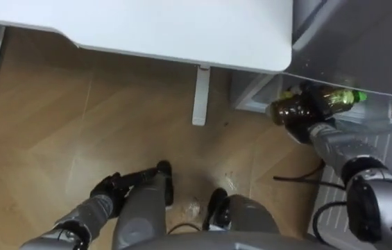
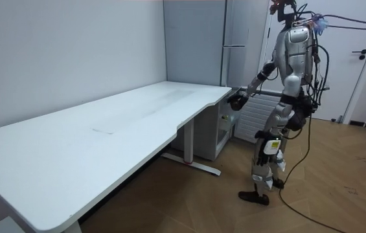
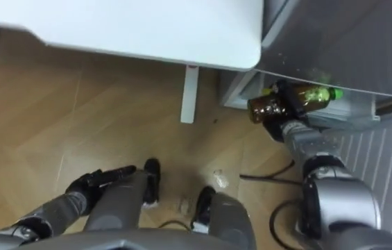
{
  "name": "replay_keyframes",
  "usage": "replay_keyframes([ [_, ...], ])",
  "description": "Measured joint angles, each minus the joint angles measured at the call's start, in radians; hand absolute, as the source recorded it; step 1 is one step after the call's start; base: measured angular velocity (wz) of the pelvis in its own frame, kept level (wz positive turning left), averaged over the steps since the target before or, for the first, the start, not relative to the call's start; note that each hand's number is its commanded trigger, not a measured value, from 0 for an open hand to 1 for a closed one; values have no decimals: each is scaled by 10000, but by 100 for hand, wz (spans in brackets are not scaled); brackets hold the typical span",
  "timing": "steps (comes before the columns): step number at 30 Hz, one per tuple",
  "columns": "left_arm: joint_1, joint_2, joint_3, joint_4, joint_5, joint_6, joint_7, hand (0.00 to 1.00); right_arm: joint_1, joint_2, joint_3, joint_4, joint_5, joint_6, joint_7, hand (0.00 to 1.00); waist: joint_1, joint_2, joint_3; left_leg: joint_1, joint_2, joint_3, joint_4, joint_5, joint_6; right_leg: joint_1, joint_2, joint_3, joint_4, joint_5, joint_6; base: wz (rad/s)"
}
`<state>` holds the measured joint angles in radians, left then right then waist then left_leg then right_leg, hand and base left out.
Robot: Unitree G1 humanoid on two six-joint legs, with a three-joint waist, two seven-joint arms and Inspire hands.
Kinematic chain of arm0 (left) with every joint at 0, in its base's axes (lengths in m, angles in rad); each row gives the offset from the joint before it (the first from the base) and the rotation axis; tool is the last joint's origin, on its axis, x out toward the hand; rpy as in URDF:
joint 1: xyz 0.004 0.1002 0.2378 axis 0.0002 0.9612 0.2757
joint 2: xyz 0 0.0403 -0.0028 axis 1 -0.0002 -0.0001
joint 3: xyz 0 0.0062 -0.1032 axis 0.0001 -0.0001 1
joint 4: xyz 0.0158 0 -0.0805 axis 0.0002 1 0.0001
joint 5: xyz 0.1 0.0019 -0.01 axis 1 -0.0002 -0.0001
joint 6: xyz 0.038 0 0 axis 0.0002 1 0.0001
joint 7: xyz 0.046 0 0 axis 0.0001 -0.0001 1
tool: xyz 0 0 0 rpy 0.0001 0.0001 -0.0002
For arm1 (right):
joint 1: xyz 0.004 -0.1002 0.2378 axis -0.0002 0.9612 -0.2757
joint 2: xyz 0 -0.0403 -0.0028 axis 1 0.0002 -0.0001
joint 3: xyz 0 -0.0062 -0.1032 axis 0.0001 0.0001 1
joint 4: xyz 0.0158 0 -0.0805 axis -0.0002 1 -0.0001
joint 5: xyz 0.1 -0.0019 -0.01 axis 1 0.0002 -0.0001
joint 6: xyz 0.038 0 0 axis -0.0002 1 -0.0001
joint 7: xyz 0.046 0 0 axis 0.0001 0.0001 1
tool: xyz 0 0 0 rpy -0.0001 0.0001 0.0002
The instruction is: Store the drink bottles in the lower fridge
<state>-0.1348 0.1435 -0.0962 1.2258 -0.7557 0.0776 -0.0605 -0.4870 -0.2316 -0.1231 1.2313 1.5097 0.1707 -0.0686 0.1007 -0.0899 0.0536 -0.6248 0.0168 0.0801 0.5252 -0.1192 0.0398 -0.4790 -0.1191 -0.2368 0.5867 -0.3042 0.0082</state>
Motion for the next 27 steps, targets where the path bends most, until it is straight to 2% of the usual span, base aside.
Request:
replay_keyframes([
  [2, -192, -133, -230, -237, -11, -203, 489, 0, -228, -63, -2, -12, 184, -176, -261, 100, 154, -24, 21, -721, -126, -97, 396, 7, 9, -790, -201, -58, 717, -238, -18, 23],
  [6, -151, -325, -313, -985, -62, -426, 1003, 0, -595, -141, -109, -266, 420, -185, -481, 100, 196, 3, 24, -1648, -213, -166, 876, 42, 68, -1691, -389, -79, 1458, -408, -63, 12],
  [9, -74, -421, -669, -1573, -217, -573, 1376, 0, -1035, -438, -223, -508, 1170, -409, -682, 100, 177, 12, 17, -2366, -326, -174, 1000, 157, 130, -2464, -560, -89, 1851, -476, -61, 11],
  [17, 164, -337, -1563, -2351, -638, -834, 1971, 0, -1569, -856, -654, -599, 1737, -865, -1100, 100, 131, 3, 16, -2987, -546, -244, 932, 271, 194, -3126, -780, -148, 2004, -534, 4, 8],
  [23, 351, -214, -1781, -2840, -1010, -942, 2233, 0, -1819, -1019, -980, -809, 1862, -842, -1379, 100, -86, -11, 10, -3245, -640, -100, 1030, 227, 281, -3463, -1074, -125, 2354, -662, 30, 6],
  [27, 484, -161, -1827, -3219, -1143, -1056, 2467, 0, -1940, -1057, -981, -811, 1853, -835, -1400, 100, -159, -2, 8, -3434, -644, -55, 1259, 170, 341, -3659, -1119, -66, 2579, -732, 62, 2],
])
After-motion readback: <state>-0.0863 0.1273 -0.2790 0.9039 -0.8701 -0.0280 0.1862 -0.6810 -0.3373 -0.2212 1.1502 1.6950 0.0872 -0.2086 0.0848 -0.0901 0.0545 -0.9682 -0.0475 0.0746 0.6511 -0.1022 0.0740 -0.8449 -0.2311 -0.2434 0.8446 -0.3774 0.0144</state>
